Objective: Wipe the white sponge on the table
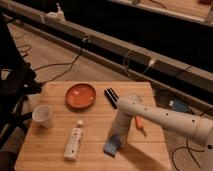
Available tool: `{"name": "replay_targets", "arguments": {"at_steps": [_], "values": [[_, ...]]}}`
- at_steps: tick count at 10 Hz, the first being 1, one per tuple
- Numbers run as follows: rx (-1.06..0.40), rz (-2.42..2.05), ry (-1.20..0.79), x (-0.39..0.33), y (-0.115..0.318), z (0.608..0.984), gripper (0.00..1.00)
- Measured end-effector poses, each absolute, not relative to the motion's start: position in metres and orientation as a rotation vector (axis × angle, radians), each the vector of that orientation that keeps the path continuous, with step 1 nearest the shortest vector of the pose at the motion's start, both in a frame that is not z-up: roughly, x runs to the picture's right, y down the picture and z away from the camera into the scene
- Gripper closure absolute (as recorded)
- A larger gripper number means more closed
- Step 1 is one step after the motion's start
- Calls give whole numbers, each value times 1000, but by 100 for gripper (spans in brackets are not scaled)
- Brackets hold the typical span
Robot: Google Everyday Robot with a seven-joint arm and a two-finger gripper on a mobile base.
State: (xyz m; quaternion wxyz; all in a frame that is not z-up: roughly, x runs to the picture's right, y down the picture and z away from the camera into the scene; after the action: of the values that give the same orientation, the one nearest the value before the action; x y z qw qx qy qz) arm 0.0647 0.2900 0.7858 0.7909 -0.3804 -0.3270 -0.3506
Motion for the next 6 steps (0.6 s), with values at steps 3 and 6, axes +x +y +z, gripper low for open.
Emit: {"name": "replay_targets", "arguments": {"at_steps": [3,6], "values": [[-849,-726,-694,73,302,774,100],[-866,-677,-658,94,293,773,100]]}}
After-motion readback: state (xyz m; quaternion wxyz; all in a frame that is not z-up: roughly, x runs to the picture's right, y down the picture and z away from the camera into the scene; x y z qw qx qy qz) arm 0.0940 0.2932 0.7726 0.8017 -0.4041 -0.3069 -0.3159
